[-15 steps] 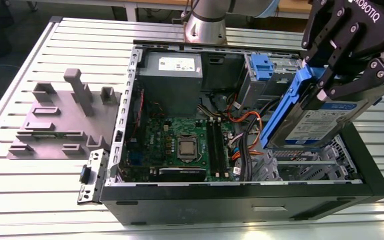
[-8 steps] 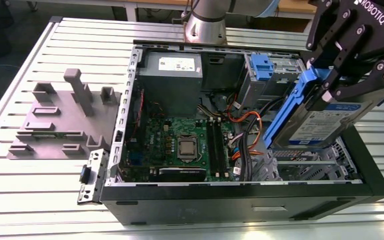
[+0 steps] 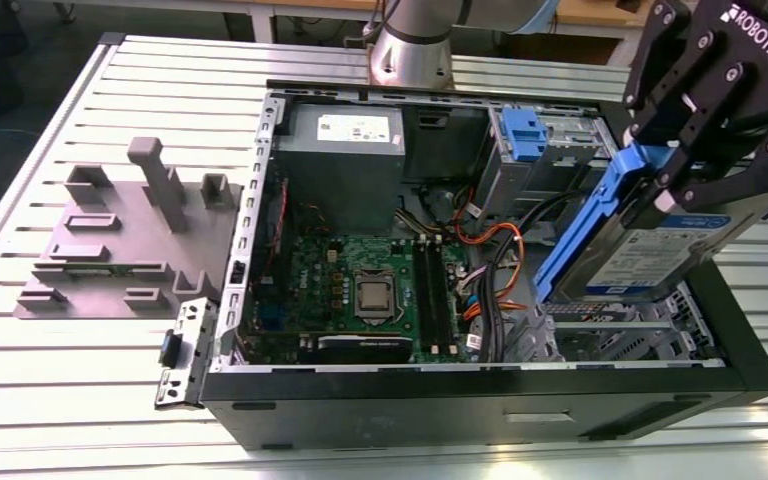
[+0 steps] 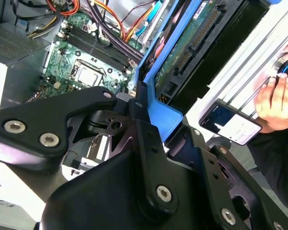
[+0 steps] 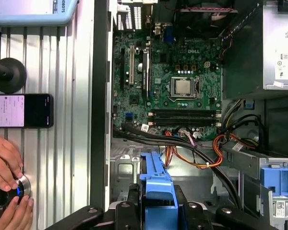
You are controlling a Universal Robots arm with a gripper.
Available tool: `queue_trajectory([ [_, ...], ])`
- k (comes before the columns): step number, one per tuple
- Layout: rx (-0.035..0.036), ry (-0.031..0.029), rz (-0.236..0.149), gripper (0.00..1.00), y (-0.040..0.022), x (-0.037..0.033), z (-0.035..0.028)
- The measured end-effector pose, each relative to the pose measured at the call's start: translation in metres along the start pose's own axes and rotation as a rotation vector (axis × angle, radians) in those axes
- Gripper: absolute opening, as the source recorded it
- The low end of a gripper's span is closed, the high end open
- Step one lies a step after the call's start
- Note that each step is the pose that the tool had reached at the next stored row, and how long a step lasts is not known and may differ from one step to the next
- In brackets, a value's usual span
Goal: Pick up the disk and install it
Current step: 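Insert the disk into the insertion slot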
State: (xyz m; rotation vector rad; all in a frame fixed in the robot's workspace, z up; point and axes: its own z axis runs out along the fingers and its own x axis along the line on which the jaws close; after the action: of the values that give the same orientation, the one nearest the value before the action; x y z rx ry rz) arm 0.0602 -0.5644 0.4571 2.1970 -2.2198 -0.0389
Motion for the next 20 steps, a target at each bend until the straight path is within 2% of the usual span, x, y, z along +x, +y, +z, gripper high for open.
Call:
queue_trajectory([
  [20,0.0000,-0.0002,0.002,0.37,-0.0144,0.0021,0.0120],
])
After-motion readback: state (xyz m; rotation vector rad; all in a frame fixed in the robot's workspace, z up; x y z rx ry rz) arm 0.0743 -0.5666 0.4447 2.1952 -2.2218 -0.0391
